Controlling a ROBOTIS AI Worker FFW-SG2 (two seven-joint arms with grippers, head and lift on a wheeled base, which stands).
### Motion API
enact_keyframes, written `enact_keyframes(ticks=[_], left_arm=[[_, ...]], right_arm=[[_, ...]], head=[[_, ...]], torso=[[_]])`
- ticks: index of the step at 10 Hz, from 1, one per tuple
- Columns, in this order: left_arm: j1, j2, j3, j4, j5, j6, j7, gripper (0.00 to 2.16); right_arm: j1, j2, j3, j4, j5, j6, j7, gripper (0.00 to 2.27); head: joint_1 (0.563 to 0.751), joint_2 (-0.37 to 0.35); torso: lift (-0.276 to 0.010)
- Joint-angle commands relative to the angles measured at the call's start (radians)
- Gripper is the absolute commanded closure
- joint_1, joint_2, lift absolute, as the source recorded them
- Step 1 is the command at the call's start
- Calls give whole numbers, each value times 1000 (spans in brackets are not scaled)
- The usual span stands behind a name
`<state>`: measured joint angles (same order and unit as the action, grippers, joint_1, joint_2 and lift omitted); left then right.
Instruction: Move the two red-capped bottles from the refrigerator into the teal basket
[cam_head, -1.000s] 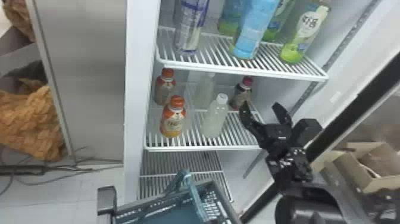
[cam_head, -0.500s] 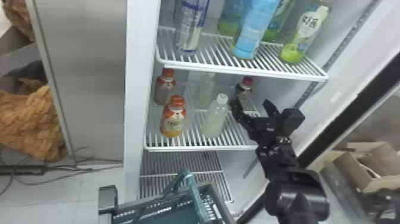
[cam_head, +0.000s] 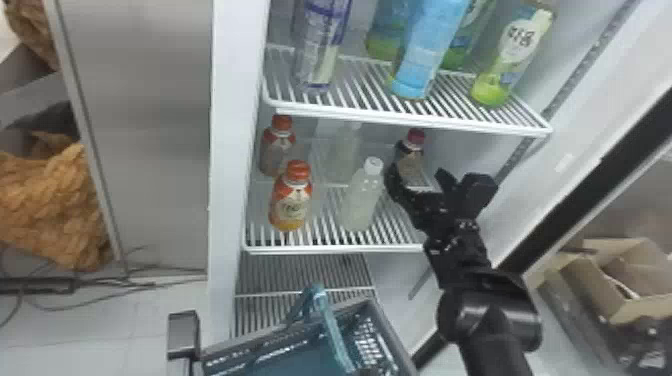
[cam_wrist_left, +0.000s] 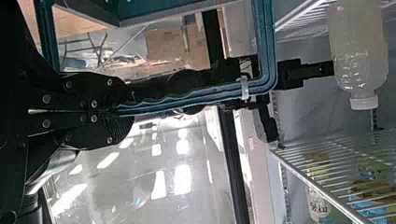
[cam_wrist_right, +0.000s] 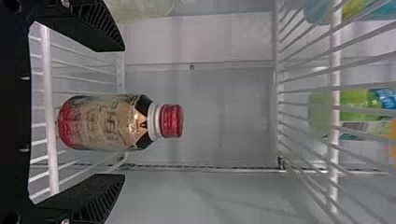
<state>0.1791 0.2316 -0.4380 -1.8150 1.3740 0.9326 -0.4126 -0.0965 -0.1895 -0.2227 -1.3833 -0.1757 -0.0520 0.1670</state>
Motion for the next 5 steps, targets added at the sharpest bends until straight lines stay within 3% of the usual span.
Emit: enact_keyframes(ticks=[1,5], left_arm=[[0,0,3,0,0,0,0,1128],[5,0,9,2,0,0,3,1128]], right_arm=[[-19,-2,1,32,-6,0,-4,39],[-90,-10,43,101,6,3,-35,39]], head=[[695,-350],[695,-350]], torso=[[-228],[-228]])
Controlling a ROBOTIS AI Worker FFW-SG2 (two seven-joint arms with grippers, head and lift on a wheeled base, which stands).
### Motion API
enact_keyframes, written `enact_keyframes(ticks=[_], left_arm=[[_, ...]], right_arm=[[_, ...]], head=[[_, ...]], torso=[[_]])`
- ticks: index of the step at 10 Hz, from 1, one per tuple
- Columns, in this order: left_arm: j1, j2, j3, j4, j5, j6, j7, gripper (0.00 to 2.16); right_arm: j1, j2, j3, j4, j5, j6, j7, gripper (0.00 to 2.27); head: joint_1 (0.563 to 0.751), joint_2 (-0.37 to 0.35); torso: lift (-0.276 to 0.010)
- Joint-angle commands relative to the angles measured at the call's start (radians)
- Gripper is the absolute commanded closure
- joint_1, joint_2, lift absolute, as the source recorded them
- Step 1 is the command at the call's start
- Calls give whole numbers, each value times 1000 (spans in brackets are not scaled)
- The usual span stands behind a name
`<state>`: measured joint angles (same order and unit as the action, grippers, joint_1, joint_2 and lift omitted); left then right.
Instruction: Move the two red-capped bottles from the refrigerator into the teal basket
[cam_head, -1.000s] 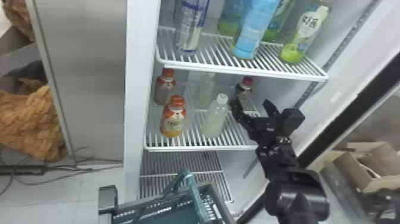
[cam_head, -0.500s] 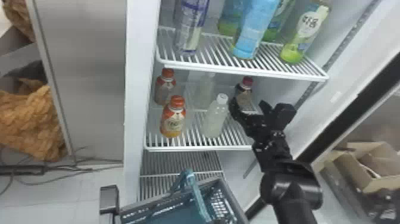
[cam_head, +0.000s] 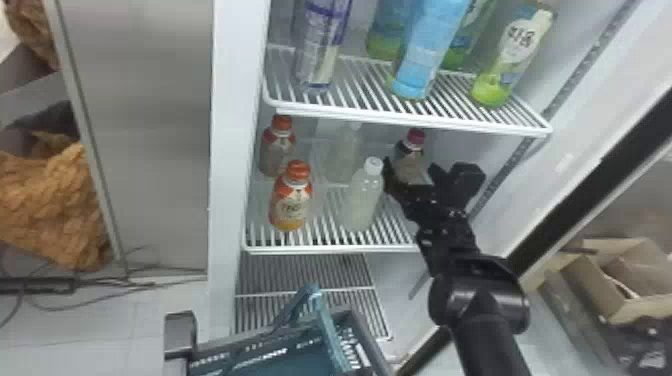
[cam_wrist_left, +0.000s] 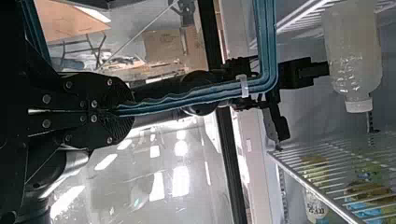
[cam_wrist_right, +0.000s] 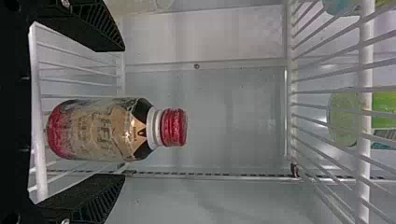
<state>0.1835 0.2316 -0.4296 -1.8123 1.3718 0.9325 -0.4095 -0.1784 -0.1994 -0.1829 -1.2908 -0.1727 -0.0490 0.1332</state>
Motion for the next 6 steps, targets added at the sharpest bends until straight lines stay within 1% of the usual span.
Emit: enact_keyframes(ticks=[1,3,4,6], left_arm=[[1,-1,3,0,2,-2,0,1128],[1,-1,1,2,2,-2,0,1128],[1,-1,1,0,2,-2,0,1128],[1,-1,1,2,4,0,0,1128]], right_arm=[[-18,0,3,18,21,0,-17,39],[-43,0,3,40,49,5,-43,39],[-67,0,5,75,53,10,-46,39],[-97,-6,11,99,51,34,-46,39]], head=[[695,-350],[695,-350],[695,-350],[695,-350]], torso=[[-228],[-228],[-228],[-228]])
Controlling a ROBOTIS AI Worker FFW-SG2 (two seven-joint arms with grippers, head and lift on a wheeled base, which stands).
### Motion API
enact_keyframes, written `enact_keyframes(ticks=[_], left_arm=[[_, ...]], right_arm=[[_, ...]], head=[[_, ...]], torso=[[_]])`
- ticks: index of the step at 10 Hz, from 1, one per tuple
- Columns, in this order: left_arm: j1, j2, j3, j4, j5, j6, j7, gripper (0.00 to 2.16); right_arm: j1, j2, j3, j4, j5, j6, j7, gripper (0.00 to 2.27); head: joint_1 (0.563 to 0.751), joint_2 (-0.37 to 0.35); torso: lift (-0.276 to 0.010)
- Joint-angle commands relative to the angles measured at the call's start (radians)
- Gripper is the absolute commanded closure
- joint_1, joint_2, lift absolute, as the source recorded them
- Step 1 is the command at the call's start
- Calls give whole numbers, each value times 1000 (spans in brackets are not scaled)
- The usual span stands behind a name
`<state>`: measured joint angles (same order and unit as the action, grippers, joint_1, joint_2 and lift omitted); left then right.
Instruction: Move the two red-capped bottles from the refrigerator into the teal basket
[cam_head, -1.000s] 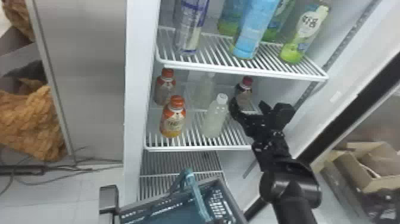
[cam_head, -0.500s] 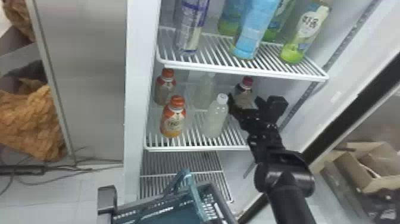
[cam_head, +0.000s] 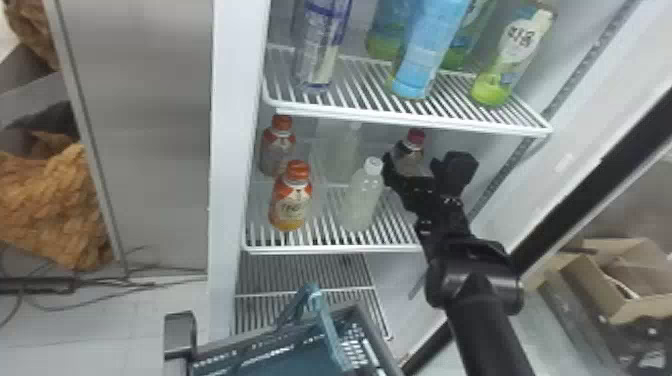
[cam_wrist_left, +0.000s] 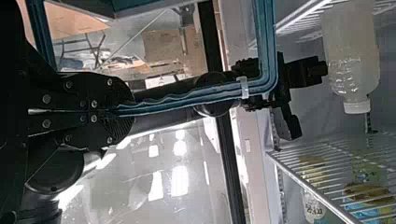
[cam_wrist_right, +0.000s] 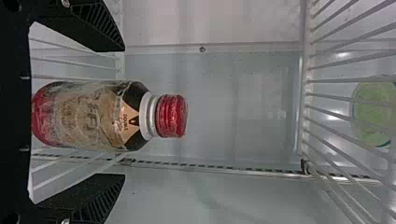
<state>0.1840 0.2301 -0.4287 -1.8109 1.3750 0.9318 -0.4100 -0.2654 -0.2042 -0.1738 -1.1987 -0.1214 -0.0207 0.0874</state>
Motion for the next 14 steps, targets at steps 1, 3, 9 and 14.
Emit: enact_keyframes(ticks=[1,3,9,14], left_arm=[[0,0,0,1,1,1,0,1127],[-2,0,-2,1,-1,1,0,1127],[-2,2,-4,-2,-1,1,-1,1127],[0,2,0,-2,1,-2,-1,1127]], right_arm=[[-29,-3,4,27,2,8,-1,41],[-66,-9,16,71,6,16,-11,44],[-103,-18,36,110,14,53,-18,734],[40,-18,2,-138,-22,53,-17,733]], head=[[695,-350],[695,-350],[695,-350],[695,-350]], torso=[[-228],[-228],[-228],[-228]])
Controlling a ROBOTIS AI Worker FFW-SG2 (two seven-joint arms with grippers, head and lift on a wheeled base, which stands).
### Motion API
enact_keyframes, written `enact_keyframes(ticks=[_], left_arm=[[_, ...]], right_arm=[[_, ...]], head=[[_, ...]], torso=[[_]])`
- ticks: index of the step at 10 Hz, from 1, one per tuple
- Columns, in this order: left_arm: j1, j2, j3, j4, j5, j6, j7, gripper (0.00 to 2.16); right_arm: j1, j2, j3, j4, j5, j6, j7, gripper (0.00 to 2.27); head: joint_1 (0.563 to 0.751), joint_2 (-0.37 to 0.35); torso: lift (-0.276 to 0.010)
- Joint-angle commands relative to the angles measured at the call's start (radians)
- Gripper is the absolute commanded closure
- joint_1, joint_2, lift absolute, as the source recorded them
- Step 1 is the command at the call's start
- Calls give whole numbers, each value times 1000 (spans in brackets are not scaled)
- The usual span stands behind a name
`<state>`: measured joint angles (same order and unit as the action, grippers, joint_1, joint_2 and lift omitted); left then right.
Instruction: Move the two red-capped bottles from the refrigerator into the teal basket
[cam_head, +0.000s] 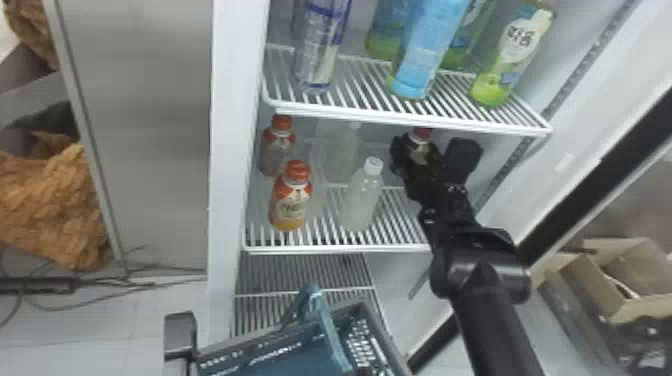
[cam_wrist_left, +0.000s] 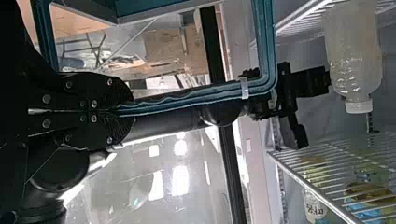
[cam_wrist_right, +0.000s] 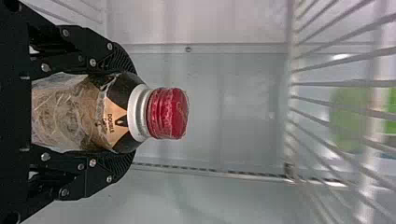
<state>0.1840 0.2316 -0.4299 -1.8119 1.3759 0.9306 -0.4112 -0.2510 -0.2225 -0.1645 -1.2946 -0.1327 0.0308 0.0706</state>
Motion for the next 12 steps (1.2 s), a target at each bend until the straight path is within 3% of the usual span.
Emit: enact_keyframes(ticks=[1,7,12], left_arm=[[2,0,3,-1,0,0,0,1127],[7,3,9,-1,6,-5,0,1127],[7,3,15,-1,8,-8,-1,1127]], right_arm=[[62,0,-15,-98,-29,16,5,731],[393,2,-89,-503,-111,104,44,682],[617,40,-194,-795,-119,220,98,682]], head=[[695,-350],[695,-350],[695,-350]], torso=[[-228],[-228],[-228]])
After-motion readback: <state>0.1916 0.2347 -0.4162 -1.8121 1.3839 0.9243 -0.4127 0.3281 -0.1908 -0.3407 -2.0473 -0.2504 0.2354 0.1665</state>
